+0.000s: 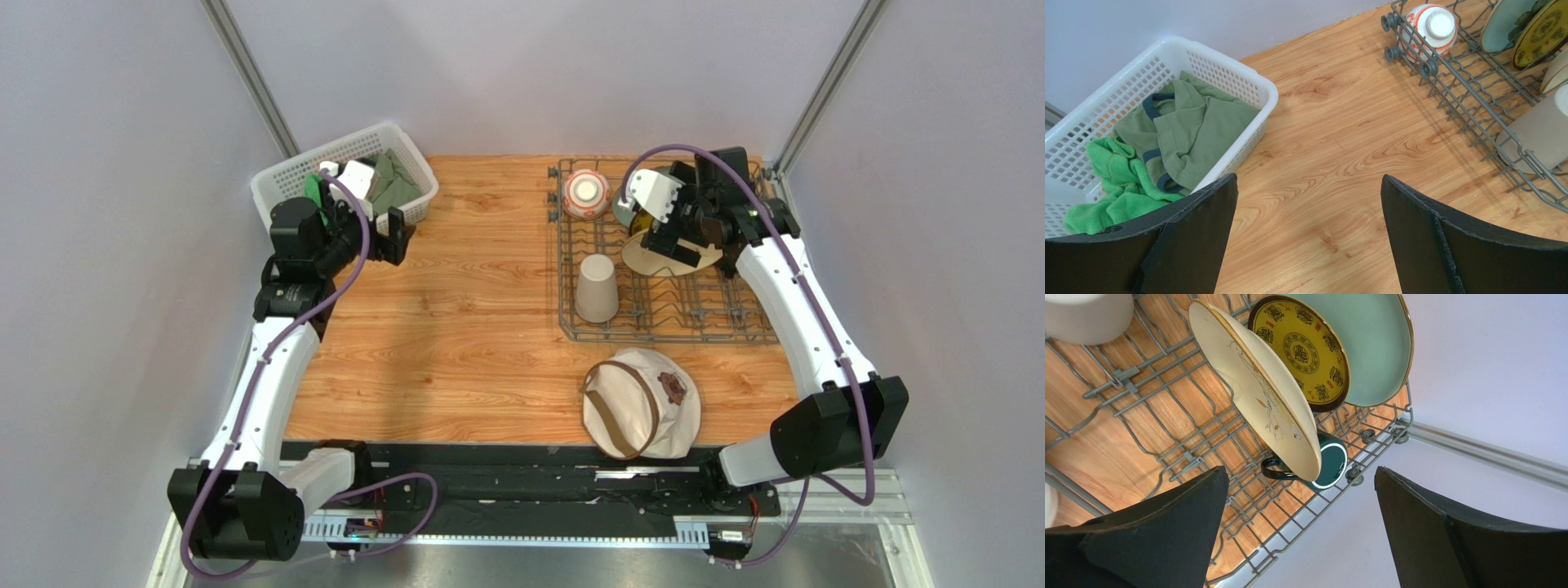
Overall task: Unload the mixed dishes from the dish rack
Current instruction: Pick up the plate from the dish rack.
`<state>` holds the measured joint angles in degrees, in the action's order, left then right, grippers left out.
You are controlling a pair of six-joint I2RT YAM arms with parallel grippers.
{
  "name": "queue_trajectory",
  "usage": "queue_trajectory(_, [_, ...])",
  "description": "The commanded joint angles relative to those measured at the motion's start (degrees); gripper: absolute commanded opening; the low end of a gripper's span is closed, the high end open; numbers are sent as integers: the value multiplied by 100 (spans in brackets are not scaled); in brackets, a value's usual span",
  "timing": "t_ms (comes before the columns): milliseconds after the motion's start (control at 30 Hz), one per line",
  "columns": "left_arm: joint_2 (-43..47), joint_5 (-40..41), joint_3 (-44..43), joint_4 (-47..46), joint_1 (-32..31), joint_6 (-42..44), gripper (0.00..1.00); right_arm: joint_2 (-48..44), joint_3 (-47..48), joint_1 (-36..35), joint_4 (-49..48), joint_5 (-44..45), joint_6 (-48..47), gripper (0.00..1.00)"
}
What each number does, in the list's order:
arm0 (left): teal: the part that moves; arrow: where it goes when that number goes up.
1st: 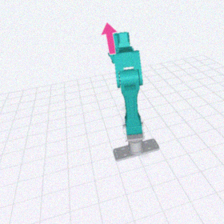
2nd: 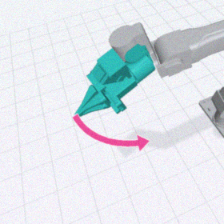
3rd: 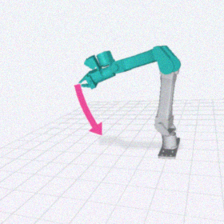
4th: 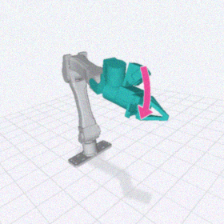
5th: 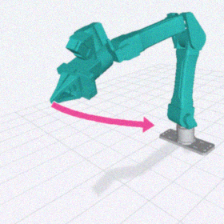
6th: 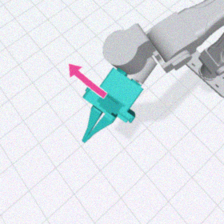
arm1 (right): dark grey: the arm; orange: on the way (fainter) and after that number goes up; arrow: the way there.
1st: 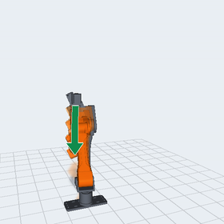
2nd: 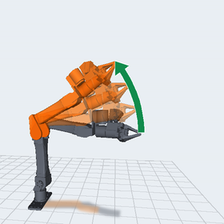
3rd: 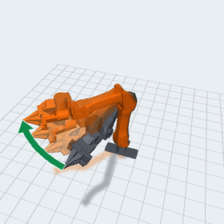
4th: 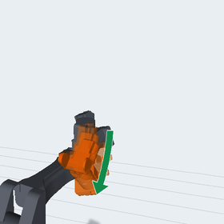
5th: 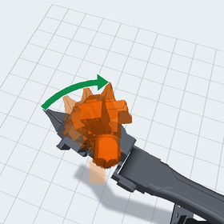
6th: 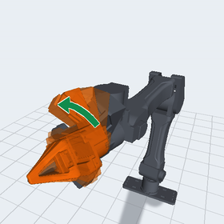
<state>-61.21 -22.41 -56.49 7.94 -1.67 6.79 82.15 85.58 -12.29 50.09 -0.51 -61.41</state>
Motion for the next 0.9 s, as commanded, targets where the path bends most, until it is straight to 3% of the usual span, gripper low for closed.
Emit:
queue_trajectory(0, [-58, -79, -152, -126, 18, 191, 94, 143, 205, 17, 63, 16, -643, 96])
queue_trajectory(600, [-277, -9, -108, -302, 18, 525, 94, 1356, 749, 17, -262, 323, -996, 90])
queue_trajectory(867, [-436, 149, -143, -346, 18, 648, 94, 1900, 1075, 8, -271, 464, -1119, 82])
